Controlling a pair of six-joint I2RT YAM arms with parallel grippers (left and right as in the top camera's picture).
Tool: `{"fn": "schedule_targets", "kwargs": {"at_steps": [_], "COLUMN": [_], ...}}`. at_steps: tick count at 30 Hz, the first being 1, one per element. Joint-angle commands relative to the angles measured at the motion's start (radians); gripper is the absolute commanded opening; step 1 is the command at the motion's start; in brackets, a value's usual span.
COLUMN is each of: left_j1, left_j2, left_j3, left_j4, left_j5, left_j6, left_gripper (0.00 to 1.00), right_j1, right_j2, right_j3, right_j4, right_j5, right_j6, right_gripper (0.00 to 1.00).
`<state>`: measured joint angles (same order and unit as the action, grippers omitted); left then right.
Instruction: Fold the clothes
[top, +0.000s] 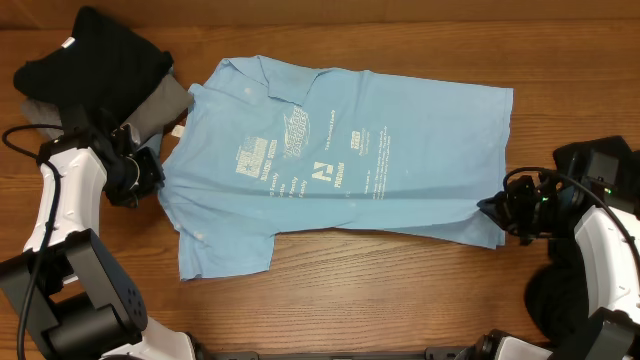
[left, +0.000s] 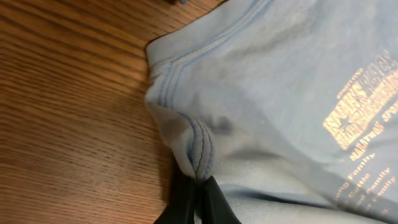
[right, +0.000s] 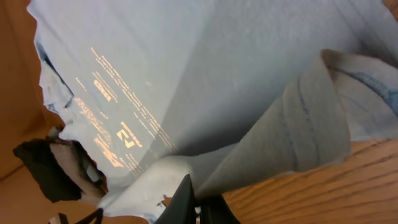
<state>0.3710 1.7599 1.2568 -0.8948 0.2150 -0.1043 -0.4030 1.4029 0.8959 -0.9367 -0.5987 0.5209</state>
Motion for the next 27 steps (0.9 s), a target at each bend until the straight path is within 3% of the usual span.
{"fn": "schedule_targets", "kwargs": {"at_steps": [1, 9, 14, 16, 22, 27], "left_j1": [-0.001, -0.001, -0.008, -0.008, -0.014, -0.021], "left_j2": [-0.006, -0.006, -0.006, -0.006, -0.006, -0.006], "left_j3": [0.021, 0.021, 0.021, 0.021, -0.001, -0.154], "left_j4": [0.002, 0.001, -0.062, -0.111, -0.217, -0.106], "left_j5": [-0.072, -0.097, -0.091, -0.092, -0.092, -0.072], "left_j6": [0.011, 0.011, 0.011, 0.012, 0.012, 0.01], "left_gripper": [0.04, 0.06, 0.45, 0.52, 0.56, 0.6], "right_j1": [0.006, 0.005, 0.006, 0.005, 0.005, 0.005], "right_j2": [0.006, 0.006, 0.006, 0.006, 0.006, 0.006], "right_j3": [0.023, 0.023, 0.023, 0.023, 0.023, 0.023], "right_j4": [0.01, 0.027, 0.0, -0.005, -0.007, -0.007], "right_j5": [-0.008, -0.01, -0.009, -0.01, -0.009, -0.008], "right_j6": [0.044, 0.056, 0.052, 0.052, 0.052, 0.052], "right_gripper": [0.04, 0.04, 0.04, 0.04, 0.04, 0.04]}}
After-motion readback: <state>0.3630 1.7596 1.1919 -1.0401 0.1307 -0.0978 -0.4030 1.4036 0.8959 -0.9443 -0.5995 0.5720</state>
